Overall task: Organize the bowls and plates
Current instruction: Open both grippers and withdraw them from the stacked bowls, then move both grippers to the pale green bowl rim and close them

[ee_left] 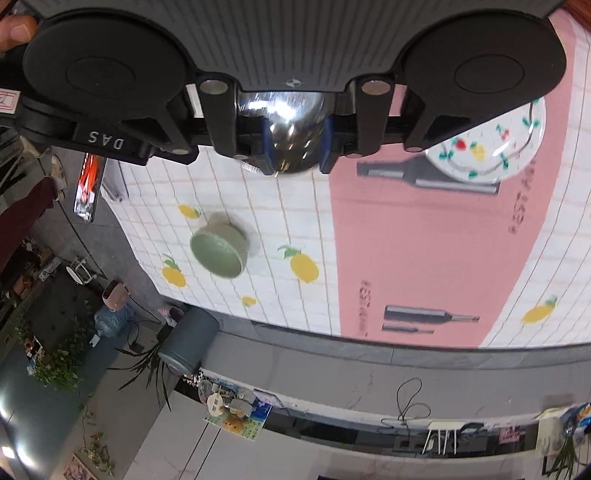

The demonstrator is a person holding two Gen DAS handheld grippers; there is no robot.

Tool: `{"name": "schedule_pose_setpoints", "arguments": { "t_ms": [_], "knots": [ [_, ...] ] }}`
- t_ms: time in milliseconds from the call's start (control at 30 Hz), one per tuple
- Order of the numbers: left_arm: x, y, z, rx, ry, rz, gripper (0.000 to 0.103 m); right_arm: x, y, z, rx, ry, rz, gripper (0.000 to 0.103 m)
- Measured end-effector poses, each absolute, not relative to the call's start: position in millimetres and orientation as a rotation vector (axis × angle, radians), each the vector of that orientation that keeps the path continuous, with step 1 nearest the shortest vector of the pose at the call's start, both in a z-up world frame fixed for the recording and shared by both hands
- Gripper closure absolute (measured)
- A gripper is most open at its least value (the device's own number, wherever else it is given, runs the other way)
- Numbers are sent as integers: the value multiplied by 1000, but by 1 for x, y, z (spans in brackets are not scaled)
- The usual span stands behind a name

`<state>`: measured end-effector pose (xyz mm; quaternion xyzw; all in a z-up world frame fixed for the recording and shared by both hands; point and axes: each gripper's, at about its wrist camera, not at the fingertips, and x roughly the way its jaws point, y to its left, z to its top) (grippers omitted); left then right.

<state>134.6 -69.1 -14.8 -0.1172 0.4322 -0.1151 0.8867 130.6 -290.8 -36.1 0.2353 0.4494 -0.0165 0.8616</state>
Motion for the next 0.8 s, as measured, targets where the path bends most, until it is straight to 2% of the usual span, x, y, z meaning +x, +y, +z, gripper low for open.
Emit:
{"name": "schedule_pose_setpoints", "arguments": {
  "t_ms": [67,133,233,300,600,667,800],
  "knots": [
    [145,-74,-14,-243,909,-243,60,140,-296,-36,498,932,-46,50],
    [156,-80,-11,-233,918,-244,57,151,-301,-37,502,920,-62,46],
    [172,-92,-5,-200,909,-242,49,172,-309,-42,506,904,-110,33],
    [184,-101,-3,-187,907,-250,45,190,-314,-48,499,915,-153,29],
    [249,-139,-18,-123,946,-223,44,255,-329,-74,423,899,-244,30],
    [262,-147,-23,-125,964,-220,45,267,-334,-87,414,911,-245,39],
    [284,-164,-32,-118,963,-246,45,281,-356,-94,550,917,-201,42]
  ]
}}
